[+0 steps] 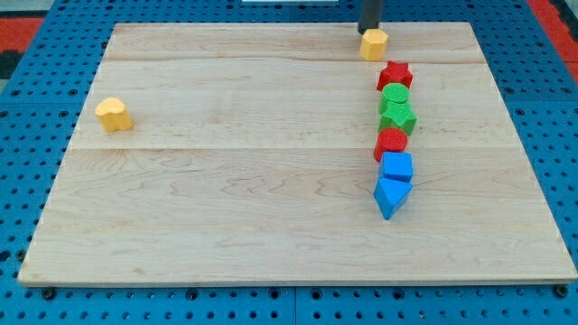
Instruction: Move the yellow hexagon closer to the red star
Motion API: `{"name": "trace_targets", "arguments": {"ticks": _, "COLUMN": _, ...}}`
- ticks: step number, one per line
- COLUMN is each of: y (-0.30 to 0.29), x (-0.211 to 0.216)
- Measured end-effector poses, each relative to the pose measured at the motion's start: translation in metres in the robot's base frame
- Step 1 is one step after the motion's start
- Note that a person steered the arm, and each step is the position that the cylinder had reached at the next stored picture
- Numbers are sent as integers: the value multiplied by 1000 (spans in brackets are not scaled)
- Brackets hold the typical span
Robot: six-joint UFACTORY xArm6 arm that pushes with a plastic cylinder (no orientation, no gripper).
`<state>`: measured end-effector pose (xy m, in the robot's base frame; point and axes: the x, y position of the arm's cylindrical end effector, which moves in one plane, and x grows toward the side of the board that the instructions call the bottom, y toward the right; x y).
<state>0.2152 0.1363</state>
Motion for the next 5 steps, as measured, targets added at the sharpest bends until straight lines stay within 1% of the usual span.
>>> {"name": "trace_targets", "arguments": {"ticks": 1, "y": 25, "x": 6}}
{"name": "trace_targets", "arguments": {"ticks": 2, "y": 32, "x": 14}}
{"name": "trace_targets", "arguments": {"ticks": 3, "y": 18, "x": -22}}
{"name": "trace_targets", "arguments": {"ticks": 4, "y": -37, "x": -14}}
{"name": "trace_targets", "arguments": {"ticks": 5, "y": -28, "x": 6}}
